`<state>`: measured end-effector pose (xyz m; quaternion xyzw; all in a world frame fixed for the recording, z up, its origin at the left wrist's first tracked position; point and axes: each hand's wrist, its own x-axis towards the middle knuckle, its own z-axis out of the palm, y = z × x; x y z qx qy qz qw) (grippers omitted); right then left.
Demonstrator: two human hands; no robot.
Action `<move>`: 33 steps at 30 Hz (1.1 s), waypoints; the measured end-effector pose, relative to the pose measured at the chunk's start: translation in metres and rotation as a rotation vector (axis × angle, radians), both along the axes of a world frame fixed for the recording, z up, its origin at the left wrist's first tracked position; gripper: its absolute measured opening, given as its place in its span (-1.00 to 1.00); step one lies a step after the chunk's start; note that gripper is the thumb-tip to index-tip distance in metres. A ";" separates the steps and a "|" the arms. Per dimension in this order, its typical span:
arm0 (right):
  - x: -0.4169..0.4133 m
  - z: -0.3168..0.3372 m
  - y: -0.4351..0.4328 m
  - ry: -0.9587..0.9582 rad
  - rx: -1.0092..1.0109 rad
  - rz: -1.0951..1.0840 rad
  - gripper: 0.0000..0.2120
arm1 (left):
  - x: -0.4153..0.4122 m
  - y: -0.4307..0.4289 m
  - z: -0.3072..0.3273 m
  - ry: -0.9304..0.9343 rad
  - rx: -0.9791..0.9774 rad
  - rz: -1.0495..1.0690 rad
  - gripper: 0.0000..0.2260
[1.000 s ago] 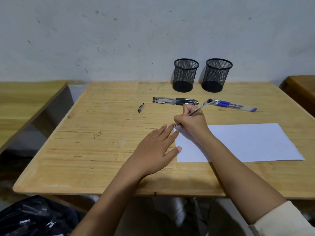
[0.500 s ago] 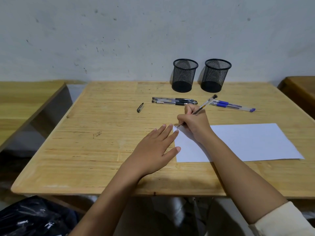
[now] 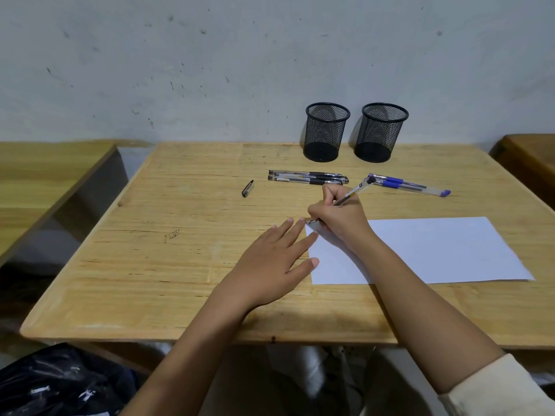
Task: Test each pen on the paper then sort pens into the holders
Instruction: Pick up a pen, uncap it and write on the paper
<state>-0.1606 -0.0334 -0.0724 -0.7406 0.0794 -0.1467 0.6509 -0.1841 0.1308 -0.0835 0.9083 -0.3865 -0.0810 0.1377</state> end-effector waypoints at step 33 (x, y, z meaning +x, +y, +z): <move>-0.008 0.013 -0.005 -0.005 0.120 -0.157 -0.70 | -0.001 -0.001 0.001 0.006 -0.051 0.036 -0.53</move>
